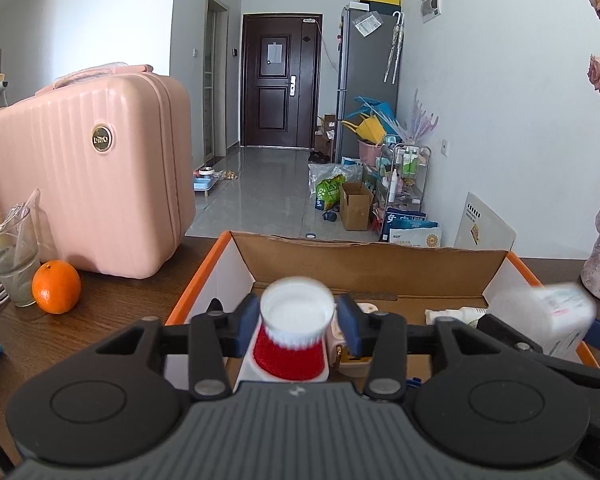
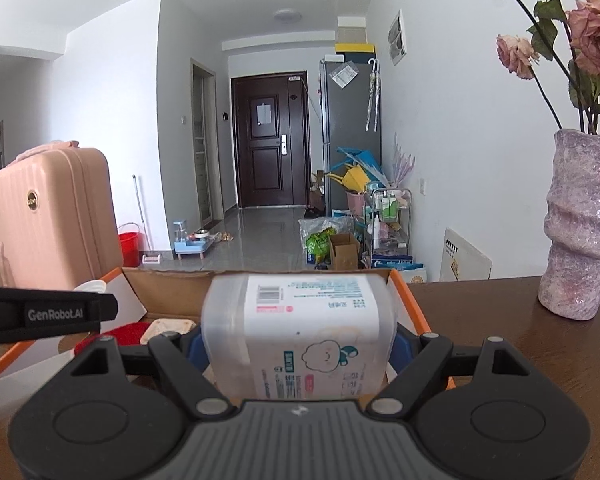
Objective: Organize rigid objects
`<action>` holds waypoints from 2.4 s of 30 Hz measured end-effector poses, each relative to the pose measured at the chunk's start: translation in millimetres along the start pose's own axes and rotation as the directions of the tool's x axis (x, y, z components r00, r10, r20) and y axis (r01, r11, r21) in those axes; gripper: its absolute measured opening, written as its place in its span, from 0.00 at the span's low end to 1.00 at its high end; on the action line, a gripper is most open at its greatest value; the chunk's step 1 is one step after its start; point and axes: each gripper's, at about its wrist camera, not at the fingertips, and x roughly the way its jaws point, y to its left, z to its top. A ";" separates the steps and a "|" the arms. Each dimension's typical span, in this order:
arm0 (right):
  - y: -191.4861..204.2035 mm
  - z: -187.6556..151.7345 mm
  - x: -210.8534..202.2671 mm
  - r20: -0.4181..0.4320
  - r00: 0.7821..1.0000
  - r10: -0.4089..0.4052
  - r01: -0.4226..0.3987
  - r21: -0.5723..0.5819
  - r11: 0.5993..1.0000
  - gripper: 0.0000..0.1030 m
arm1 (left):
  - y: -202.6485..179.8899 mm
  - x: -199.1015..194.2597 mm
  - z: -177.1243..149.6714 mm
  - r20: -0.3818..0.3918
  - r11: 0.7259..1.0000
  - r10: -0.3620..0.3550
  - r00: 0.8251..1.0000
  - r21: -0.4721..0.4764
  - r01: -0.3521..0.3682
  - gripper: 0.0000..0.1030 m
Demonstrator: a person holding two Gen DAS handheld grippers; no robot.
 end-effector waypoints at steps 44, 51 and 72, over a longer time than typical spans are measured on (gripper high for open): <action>-6.6 1.3 -13.8 0.018 0.998 -0.054 0.054 0.022 0.998 1.00 | 4.4 -23.8 -0.3 0.049 1.000 0.028 0.998 -0.013 -0.027 1.00; -8.7 -0.2 -25.4 0.019 0.999 -0.051 0.051 0.028 0.998 1.00 | 8.8 -32.7 -3.9 0.045 0.999 0.031 0.998 -0.016 -0.031 1.00; -16.0 -12.1 -97.6 0.072 0.996 -0.059 0.054 0.063 0.997 1.00 | 31.5 -98.1 -25.6 0.075 1.000 0.014 0.997 -0.023 -0.012 1.00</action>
